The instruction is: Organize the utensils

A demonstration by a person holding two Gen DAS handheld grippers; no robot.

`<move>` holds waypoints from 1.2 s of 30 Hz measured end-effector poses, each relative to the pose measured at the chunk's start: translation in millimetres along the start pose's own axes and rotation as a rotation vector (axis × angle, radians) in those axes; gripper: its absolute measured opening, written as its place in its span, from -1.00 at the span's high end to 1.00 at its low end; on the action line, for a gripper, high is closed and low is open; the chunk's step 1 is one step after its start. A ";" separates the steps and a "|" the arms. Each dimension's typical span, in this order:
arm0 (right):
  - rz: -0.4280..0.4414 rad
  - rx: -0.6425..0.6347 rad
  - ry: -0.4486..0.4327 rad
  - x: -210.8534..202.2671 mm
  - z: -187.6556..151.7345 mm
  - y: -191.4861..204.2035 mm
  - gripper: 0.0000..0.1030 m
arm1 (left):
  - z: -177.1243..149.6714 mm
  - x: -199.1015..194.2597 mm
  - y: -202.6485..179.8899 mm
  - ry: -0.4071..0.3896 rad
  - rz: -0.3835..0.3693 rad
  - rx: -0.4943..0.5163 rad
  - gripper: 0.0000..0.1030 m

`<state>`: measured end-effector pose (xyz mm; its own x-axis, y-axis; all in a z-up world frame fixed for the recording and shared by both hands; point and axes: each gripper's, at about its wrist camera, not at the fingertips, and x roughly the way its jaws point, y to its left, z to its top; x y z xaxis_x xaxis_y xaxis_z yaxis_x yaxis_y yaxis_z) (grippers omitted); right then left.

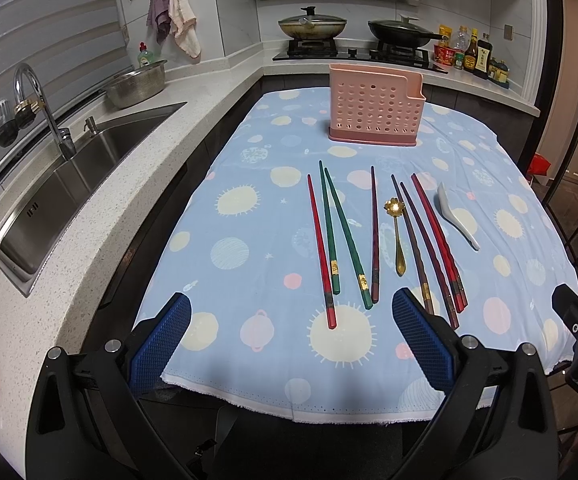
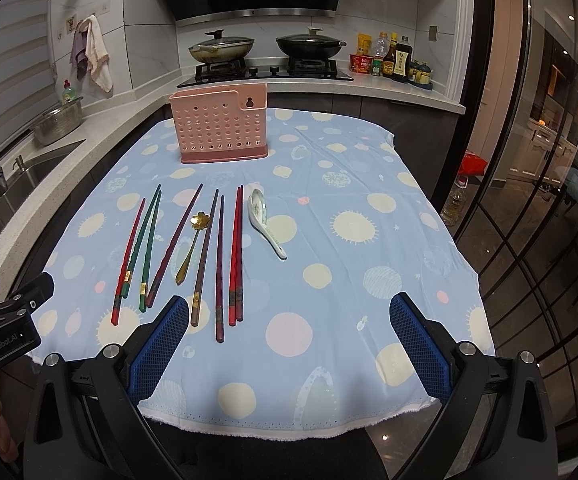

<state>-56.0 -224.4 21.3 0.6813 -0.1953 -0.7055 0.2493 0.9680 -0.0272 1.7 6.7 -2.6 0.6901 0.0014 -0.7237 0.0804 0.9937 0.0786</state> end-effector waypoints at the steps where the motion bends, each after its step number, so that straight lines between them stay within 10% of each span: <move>1: 0.000 0.000 -0.001 0.6 -0.9 0.3 -0.87 | -0.1 -0.2 0.0 0.000 0.001 0.000 -0.86; 36: 0.041 0.024 0.080 83.8 21.5 3.7 -0.84 | 10.6 86.5 -1.8 0.152 -0.044 -0.002 -0.86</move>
<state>16.8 -240.5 -22.6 0.6341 -0.1412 -0.7603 0.2389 0.9709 0.0190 68.8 3.8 -58.1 0.5687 -0.0257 -0.8221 0.1069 0.9933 0.0429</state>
